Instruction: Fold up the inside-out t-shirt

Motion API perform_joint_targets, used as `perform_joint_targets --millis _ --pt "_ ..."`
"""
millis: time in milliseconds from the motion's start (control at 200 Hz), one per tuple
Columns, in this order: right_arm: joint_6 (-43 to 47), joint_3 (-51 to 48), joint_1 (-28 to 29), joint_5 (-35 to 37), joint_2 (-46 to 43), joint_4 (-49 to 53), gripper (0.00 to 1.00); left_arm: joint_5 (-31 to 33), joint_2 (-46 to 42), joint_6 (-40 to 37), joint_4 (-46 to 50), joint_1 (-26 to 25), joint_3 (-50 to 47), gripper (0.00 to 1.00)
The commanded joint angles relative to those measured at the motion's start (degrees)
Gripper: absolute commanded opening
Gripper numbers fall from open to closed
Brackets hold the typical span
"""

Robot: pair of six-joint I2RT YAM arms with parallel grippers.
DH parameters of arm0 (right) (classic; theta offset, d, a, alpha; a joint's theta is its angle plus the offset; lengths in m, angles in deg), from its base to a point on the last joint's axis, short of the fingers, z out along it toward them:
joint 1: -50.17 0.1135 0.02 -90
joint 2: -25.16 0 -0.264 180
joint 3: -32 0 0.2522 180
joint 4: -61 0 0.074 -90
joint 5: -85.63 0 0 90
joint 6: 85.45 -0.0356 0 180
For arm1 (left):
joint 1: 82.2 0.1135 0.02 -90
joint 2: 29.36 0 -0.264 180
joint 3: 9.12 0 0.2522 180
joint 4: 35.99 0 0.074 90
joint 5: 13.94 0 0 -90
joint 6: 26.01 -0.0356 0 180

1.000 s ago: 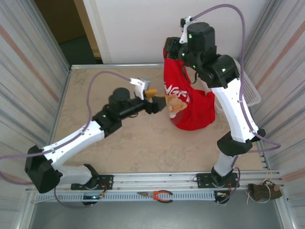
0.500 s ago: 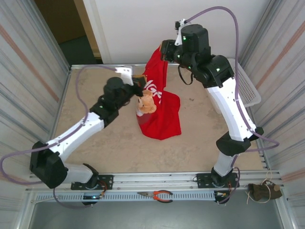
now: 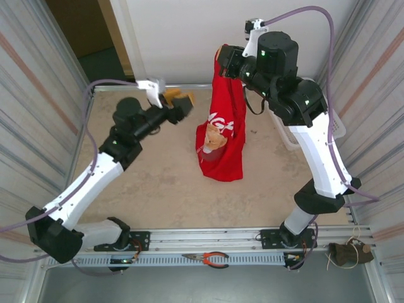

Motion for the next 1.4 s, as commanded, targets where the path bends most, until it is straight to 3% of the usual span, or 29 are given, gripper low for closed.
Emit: perform_joint_targets --millis 0,235,356,436,491,571,686,822,937,1047,1122,1222,1308,1393 --pt "2.5 -0.2 2.5 2.8 0.9 -2.3 0.0 8.5 0.8 -1.3 -5.6 -4.1 -2.1 0.83" --pt "2.3 -5.6 5.5 4.2 0.5 -3.3 0.0 12.3 5.9 -3.1 -5.9 -5.2 2.7 0.98" --pt "1.5 -8.3 5.9 4.0 -0.4 -4.1 0.0 14.7 7.2 -3.6 -4.6 -4.0 4.6 0.89" --pt "1.5 -9.1 5.7 4.6 -0.7 -4.0 0.0 12.9 7.2 -2.9 -5.2 -2.3 4.3 0.6" --pt "1.3 -9.0 4.9 4.5 -0.8 -3.8 0.0 11.0 6.8 -1.8 -5.5 -0.8 3.8 0.27" --pt "0.2 -8.8 2.9 2.8 -0.8 -3.9 0.0 6.6 5.9 -0.9 -5.4 1.6 3.3 0.0" --pt "-2.7 -7.8 -1.0 -2.0 0.1 -4.2 0.0 -1.7 5.4 0.6 -3.2 5.2 5.2 0.0" --pt "-6.6 -5.2 -7.4 -13.0 2.7 -5.6 0.0 -14.6 5.6 4.8 -2.8 10.1 8.7 0.0" --pt "-10.4 -4.4 -13.8 -29.0 5.8 -10.0 0.42 -22.3 7.2 12.9 -5.2 13.9 10.6 0.0" --pt "-8.6 -5.5 -15.9 -36.0 5.5 -9.9 0.5 -24.2 8.5 20.4 -7.8 16.9 10.6 0.0" --pt "-5.4 -13.7 -15.5 -34.7 -0.1 -12.3 0.52 -25.3 9.0 24.6 -10.4 18.4 9.9 0.0" --pt "-4.8 -33.0 -15.1 -33.0 -11.1 -19.9 0.53 -26.8 9.3 25.8 -11.3 19.2 9.7 0.0" --pt "-5.1 -50.8 -13.8 -30.8 -19.0 -28.6 0.62 -29.5 9.7 26.1 -12.0 19.3 10.3 0.0" --pt "-4.5 -60.7 -11.8 -28.0 -22.8 -33.0 0.67 -31.6 10.0 26.6 -11.7 19.3 11.1 0.0"
